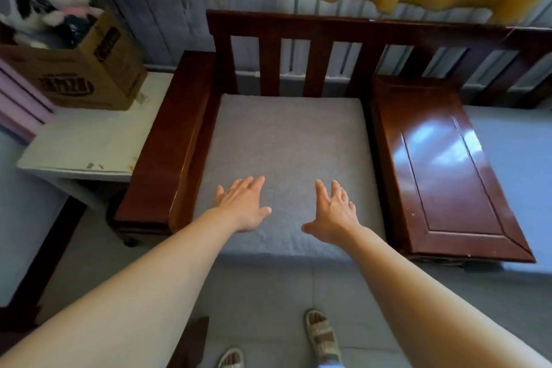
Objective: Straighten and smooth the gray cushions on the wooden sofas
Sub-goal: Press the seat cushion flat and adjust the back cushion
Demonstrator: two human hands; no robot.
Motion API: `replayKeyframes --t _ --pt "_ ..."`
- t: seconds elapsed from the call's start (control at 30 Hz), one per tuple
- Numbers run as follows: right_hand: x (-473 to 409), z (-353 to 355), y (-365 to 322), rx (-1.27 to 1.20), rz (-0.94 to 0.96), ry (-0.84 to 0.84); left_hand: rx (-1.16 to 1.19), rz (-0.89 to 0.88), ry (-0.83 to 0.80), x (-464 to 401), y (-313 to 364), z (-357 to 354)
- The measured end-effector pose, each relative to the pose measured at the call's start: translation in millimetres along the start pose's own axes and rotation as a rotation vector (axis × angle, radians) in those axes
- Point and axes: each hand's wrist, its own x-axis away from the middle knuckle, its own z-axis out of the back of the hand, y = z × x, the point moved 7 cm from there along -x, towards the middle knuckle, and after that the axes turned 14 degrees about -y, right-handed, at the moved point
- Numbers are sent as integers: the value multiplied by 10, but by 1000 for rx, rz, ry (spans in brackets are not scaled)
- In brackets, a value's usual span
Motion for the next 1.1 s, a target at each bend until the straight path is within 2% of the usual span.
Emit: replayKeyframes --t 0.17,0.27,0.67,0.97,1.1 --pt "-150 -822 95 -53 -90 -95 -77 -49 -157 -359 -305 -760" --pt "-327 -1182 225 -41 -112 -122 -92 -45 -174 -608 -406 -1106" --pt "-1844 -2292 751 95 -8 -11 -134 -26 -44 -2170 -433 -2387" --pt "-2705 -2717 909 306 62 223 -275 29 126 -2897 -470 -2937" --pt "-2813 -2788 906 322 71 576 -330 6 318 -2985 -463 -2971"
